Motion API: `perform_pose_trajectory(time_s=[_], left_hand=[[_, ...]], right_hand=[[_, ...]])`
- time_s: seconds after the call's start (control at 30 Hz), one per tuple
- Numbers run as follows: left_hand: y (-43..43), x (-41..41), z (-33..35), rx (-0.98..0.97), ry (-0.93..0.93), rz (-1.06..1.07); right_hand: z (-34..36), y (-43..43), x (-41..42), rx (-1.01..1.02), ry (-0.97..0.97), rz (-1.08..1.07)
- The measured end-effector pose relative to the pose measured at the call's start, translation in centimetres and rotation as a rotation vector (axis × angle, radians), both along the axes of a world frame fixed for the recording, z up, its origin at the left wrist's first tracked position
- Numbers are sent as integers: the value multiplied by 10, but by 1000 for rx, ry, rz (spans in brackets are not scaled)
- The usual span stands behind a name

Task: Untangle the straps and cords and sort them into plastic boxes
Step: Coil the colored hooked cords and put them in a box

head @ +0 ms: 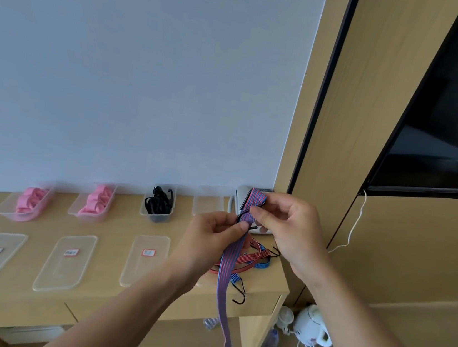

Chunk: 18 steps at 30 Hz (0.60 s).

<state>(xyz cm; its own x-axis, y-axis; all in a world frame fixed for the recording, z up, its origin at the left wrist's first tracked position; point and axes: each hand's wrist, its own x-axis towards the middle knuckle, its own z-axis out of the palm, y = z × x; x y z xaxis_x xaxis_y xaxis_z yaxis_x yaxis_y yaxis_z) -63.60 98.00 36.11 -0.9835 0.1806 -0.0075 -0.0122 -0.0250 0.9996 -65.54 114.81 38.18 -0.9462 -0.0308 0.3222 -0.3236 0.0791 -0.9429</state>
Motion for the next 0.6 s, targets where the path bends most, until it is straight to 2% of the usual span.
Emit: perform_pose_trajectory(time_s=[0.27, 0.33, 0.43, 0.5, 0.6], left_hand=[[-1, 4, 3, 14, -63, 54], [-3, 5, 6, -8, -78, 77], [-6, 4, 9, -51, -122, 98], [-6, 3, 10, 10, -195, 91], [-8, 3, 15, 243, -368, 70]], right_hand=[[-5, -8, 1, 64, 93, -55], [-4, -9, 5, 79, 156, -39], [-2, -10, 11, 216, 316, -91], [-2, -10, 15, 316, 428, -148], [-5, -10, 19, 361, 536, -194]])
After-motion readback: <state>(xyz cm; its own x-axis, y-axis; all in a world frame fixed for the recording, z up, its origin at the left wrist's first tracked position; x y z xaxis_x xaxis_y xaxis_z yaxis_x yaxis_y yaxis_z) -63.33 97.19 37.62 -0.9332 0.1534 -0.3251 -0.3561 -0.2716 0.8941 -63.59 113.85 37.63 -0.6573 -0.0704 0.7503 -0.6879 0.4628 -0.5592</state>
